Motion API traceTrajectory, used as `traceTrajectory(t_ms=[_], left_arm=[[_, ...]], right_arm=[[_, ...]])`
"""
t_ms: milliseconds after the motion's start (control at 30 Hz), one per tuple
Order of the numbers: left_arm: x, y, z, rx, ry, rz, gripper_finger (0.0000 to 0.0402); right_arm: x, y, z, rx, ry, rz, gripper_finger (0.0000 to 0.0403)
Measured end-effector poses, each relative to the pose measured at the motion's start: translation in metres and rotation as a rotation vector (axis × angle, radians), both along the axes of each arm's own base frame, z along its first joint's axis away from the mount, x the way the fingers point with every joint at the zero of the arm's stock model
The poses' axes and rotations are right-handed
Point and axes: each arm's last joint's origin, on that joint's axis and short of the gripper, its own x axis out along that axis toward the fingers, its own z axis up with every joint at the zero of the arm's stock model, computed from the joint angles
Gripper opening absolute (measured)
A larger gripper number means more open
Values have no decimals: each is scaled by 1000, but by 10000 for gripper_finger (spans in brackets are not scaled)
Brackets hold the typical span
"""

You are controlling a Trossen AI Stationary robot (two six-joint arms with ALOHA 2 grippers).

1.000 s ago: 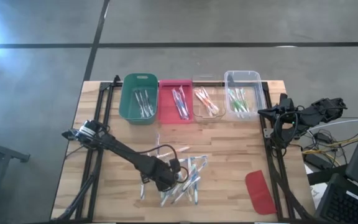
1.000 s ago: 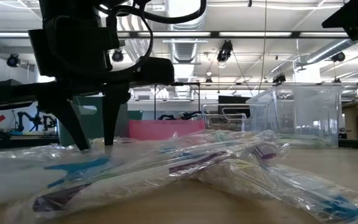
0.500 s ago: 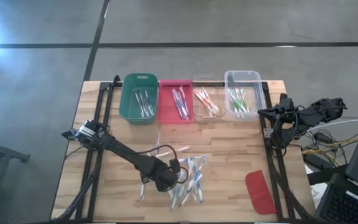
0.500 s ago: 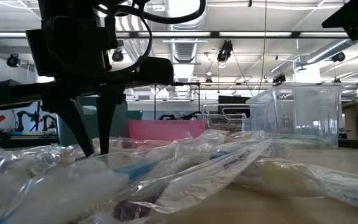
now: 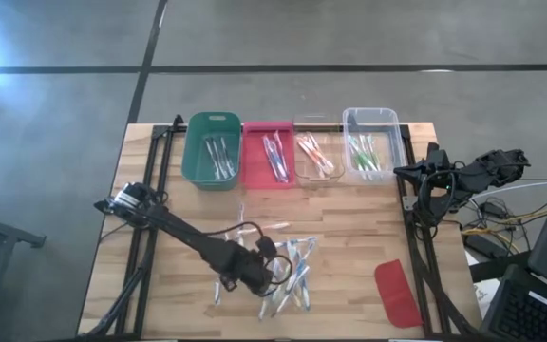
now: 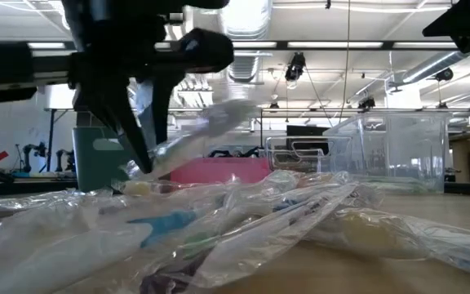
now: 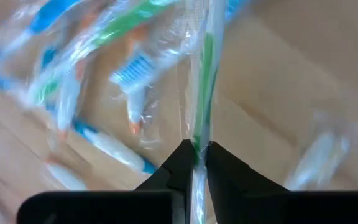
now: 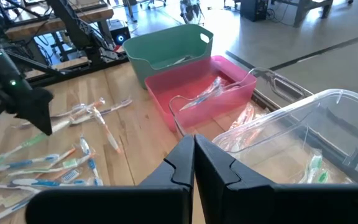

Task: Pick & Place Toothbrushes
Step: Put the green toothbrush into the white bin

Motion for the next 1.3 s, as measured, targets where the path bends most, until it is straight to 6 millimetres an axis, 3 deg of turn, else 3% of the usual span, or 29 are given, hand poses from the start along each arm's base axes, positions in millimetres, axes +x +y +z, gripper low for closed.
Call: traceTrajectory(t_ms=[267, 533, 767, 1000, 1167, 1300], left_arm=[[-4, 2, 1, -202, -4, 573, 37], [-19, 0, 15, -177, 109, 789, 37], [-15, -10, 20, -109, -82, 744, 37], [21, -25, 38, -229, -448, 502, 37], [42, -19, 51, -273, -652, 419, 37], [51, -9, 46, -313, -773, 388, 37]], right_arm=[[0, 0, 0, 0, 0, 0, 8], [0, 0, 0, 0, 0, 0, 8], [0, 0, 0, 0, 0, 0, 8], [0, 0, 0, -21, 5, 3, 8], [0, 0, 0, -22, 6, 2, 8], [0, 0, 0, -22, 6, 2, 8]])
